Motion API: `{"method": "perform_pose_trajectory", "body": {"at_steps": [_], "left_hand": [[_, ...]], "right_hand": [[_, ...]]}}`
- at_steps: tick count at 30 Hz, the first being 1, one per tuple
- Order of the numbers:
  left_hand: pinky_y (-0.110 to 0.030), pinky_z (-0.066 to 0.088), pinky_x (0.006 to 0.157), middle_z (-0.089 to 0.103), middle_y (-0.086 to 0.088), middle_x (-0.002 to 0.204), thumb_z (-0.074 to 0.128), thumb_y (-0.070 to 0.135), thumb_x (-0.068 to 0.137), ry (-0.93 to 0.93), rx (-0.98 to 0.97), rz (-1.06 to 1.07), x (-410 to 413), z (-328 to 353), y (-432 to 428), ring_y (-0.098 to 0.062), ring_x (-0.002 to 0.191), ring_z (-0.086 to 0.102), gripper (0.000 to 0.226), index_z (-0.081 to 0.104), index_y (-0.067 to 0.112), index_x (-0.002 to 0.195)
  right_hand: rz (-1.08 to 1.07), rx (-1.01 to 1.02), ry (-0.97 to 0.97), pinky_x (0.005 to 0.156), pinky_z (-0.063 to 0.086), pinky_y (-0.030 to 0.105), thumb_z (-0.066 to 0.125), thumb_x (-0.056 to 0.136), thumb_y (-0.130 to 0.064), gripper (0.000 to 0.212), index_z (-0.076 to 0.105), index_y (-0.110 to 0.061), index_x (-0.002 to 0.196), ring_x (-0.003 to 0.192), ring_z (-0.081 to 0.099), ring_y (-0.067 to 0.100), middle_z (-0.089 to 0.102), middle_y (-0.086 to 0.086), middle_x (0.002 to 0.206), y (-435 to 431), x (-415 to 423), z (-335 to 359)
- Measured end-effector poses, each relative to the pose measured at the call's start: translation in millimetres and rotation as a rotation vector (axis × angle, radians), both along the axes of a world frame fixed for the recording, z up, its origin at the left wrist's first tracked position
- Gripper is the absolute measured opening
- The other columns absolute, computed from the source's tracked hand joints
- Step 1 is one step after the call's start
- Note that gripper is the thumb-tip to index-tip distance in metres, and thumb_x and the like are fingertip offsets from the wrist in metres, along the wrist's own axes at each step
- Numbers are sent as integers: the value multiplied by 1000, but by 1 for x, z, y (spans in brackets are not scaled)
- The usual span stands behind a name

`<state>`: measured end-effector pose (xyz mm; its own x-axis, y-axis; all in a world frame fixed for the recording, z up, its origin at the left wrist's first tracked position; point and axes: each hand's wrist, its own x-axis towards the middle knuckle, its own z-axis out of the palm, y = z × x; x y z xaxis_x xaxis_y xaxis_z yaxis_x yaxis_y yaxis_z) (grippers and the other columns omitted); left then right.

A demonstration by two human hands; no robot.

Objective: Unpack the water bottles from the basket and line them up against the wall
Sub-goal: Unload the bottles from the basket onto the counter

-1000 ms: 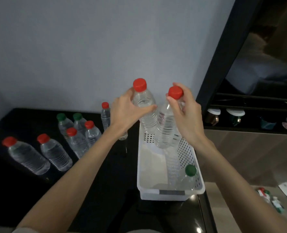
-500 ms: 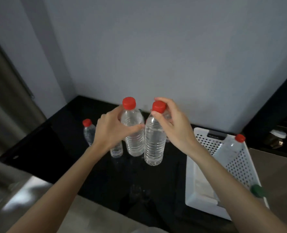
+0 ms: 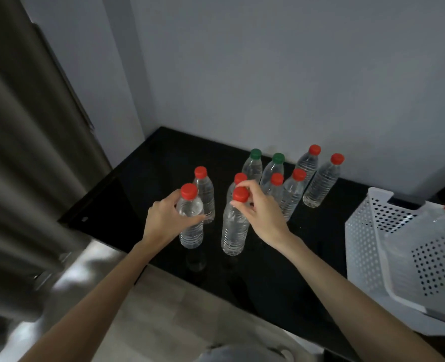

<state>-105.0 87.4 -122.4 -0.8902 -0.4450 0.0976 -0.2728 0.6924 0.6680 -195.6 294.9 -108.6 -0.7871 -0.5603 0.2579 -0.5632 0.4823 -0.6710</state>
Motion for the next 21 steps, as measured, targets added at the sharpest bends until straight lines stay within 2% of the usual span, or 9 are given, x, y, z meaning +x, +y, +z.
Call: {"method": "perform_pose_trajectory", "body": {"at_steps": [5, 11, 14, 17, 21], "left_hand": [[-22, 43, 71, 64, 15, 89, 81, 51, 64, -17, 43, 32, 1, -25, -23, -5, 79, 58, 59, 60, 25, 113], [-27, 48, 78, 62, 16, 91, 85, 42, 64, -32, 129, 57, 3, -45, -32, -10, 88, 61, 63, 58, 25, 118], [-26, 49, 80, 63, 16, 96, 85, 40, 63, -53, 168, 33, 6, -55, -33, -10, 93, 63, 67, 56, 26, 121], [-28, 51, 83, 65, 13, 103, 84, 38, 66, -79, 195, -9, 7, -58, -32, -10, 97, 63, 67, 53, 27, 124], [-41, 52, 92, 62, 10, 115, 82, 37, 69, -92, 259, -19, 7, -59, -27, -13, 108, 60, 70, 48, 29, 130]], "right_hand": [[-3, 23, -72, 71, 46, 21, 63, 91, -29, 25, 49, -20, 110, 73, 56, -2, 59, -11, 87, -26, 3, -23], [8, 67, -157, 80, 48, 21, 64, 91, -27, 27, 47, -23, 112, 84, 60, 0, 60, -11, 92, -38, 3, -37], [26, 78, -171, 77, 44, 15, 64, 91, -25, 26, 47, -24, 111, 82, 58, -5, 59, -13, 92, -39, 3, -39], [43, 65, -176, 83, 48, 18, 65, 90, -24, 26, 49, -24, 110, 90, 62, 0, 63, -9, 96, -42, 3, -40], [68, 70, -158, 89, 50, 26, 67, 88, -20, 27, 52, -22, 110, 94, 62, 4, 62, -8, 96, -41, 3, -39]]}}
